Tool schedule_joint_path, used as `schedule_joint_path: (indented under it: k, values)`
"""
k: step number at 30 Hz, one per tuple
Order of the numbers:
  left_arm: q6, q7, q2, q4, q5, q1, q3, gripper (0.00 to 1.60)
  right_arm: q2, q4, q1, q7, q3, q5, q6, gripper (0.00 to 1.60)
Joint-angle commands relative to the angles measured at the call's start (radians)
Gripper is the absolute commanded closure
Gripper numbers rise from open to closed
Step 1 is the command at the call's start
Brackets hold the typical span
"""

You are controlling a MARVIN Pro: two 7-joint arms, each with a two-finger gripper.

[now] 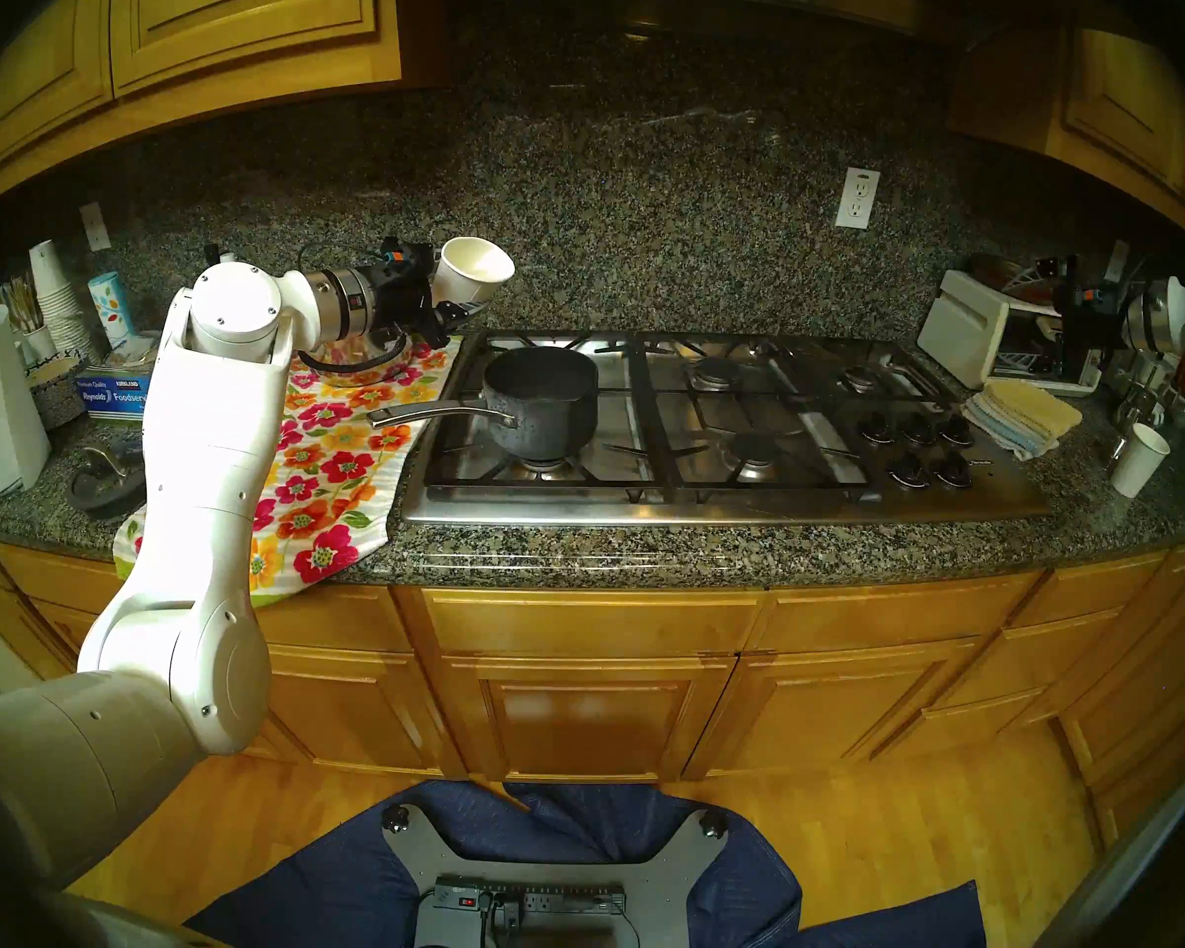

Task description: Pick up the water cup, pour water into the pot, turn on the stove

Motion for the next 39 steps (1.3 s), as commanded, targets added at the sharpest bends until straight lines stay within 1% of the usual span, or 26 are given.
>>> schedule_joint_path:
  k: [1,15,22,27,39]
  values:
    - [-0.019,0.015,-0.001,-0.061,-0.001,-0.038,0.001,0.78,-0.009,0.006,0.026,-0.012,0.018,0.008,0.0,0.0]
    - [-0.044,0.006,0.005,-0.102,0.016,-0.003,0.028,0.78,-0.009,0.006,0.026,-0.013,0.018,0.008,0.0,0.0]
    - [-0.078,0.005,0.02,-0.114,0.031,0.012,0.046,0.78,-0.009,0.006,0.026,-0.013,0.018,0.008,0.0,0.0]
    - [-0.122,0.012,0.038,-0.119,0.048,0.019,0.065,0.8,-0.009,0.006,0.026,-0.013,0.018,0.008,0.0,0.0]
    - [-0.184,0.023,0.057,-0.132,0.074,0.033,0.084,0.8,-0.009,0.006,0.026,-0.012,0.018,0.009,0.0,0.0]
